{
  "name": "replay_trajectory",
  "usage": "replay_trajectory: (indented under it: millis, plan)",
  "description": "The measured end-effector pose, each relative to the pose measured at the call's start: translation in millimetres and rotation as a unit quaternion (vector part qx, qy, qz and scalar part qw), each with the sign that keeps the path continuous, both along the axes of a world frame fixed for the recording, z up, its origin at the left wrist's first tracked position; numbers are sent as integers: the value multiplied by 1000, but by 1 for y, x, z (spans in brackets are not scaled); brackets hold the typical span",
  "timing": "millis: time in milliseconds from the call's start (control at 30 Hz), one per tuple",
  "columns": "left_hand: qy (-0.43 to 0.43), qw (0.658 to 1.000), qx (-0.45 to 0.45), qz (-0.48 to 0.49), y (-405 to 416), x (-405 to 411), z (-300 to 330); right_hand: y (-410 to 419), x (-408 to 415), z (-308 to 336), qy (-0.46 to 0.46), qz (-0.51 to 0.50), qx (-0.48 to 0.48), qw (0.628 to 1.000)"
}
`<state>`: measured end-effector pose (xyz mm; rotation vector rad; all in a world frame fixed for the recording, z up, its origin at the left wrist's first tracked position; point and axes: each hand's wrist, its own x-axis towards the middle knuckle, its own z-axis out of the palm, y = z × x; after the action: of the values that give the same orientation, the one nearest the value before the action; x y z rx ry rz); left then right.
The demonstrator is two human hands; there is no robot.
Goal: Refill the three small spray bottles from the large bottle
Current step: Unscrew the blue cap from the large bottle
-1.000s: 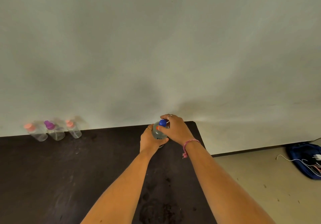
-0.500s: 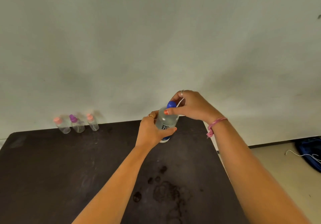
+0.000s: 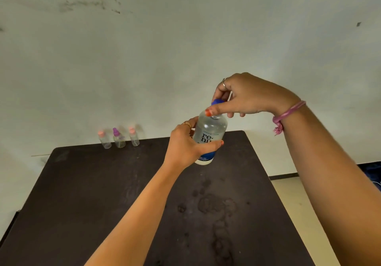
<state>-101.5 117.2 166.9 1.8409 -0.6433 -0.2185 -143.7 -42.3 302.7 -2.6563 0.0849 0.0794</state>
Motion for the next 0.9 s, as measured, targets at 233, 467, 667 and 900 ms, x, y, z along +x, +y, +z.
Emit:
replay_trajectory:
  millis: [233,467,667,900]
  plan:
    - [-7,1000,3,-2,22,-12,5,20,-18,9,17,9,-3,1000]
    - [-12,1000,7,-4,35,-19,5,37,-24,10,35,50,-62,996]
    - [-14,1000,8,-9,40,-24,6,49,-25,2,18,4,-88,996]
    - [-15,1000,14,-21,43,-31,1,55,-36,1,33,-13,-86,996]
